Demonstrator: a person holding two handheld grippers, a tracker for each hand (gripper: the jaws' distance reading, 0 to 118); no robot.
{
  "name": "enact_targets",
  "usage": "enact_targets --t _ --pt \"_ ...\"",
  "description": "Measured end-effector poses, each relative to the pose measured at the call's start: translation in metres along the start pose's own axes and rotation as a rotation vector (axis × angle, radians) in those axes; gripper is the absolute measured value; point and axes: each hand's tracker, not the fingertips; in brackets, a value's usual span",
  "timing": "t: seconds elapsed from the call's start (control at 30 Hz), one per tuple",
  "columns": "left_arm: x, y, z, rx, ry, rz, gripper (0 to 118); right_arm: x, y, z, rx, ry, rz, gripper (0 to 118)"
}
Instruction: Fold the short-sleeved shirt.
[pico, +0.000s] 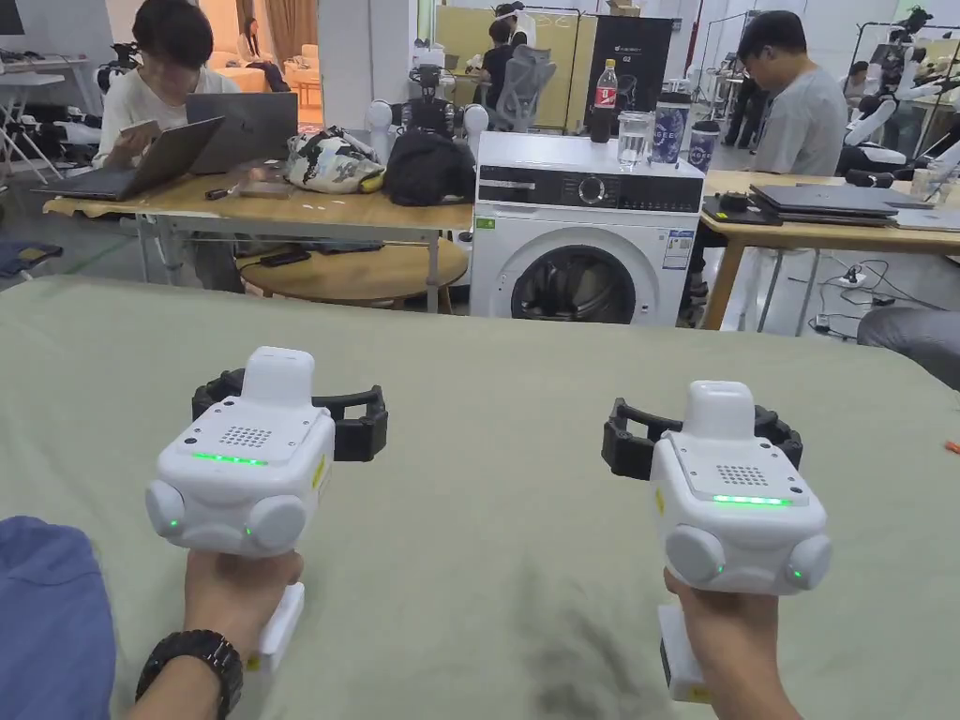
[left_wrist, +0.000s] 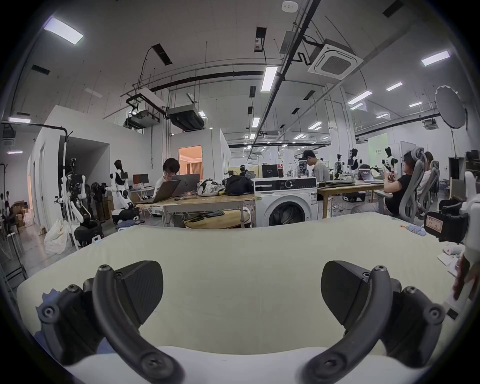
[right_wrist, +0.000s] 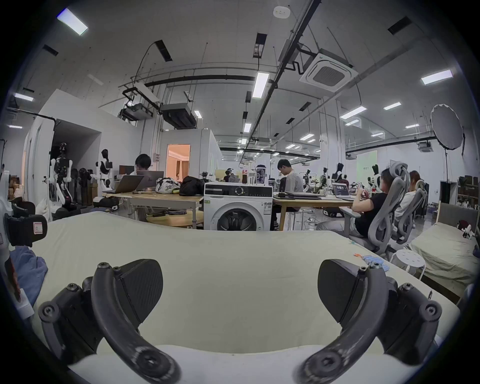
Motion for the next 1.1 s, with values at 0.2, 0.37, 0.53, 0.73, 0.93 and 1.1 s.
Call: enact_targets --t 0.2,0.37,0.53,0.73,0.93,1.1 --pt "-0.001 -0.001 -0.001 -0.005 0.009 -0.003 118 0.003 -0.001 0.006 -0.009 -0.005 -0.026 118" --pt "-0.004 0.0 0.001 -0.004 0.01 0.021 118 0.005 -0.004 0.007 -0.019 -0.011 -0.025 118" --pt "-0.006 0.0 0.0 -0.013 0.018 0.019 118 0.006 -0.004 0.003 -0.014 -0.009 -0.007 118" --pt "-0.007 0.0 0.001 -0.017 0.011 0.025 118 0.009 -0.005 -0.005 -0.024 -0.013 -0.027 118" --pt "-0.006 0.003 0.001 -0.02 0.005 0.018 118 0.006 0.001 -0.001 -0.024 -0.018 -0.011 118" --pt "-0.006 0.01 0.004 -0.015 -0.009 -0.015 118 0.005 0.006 0.001 -0.017 -0.01 -0.039 118"
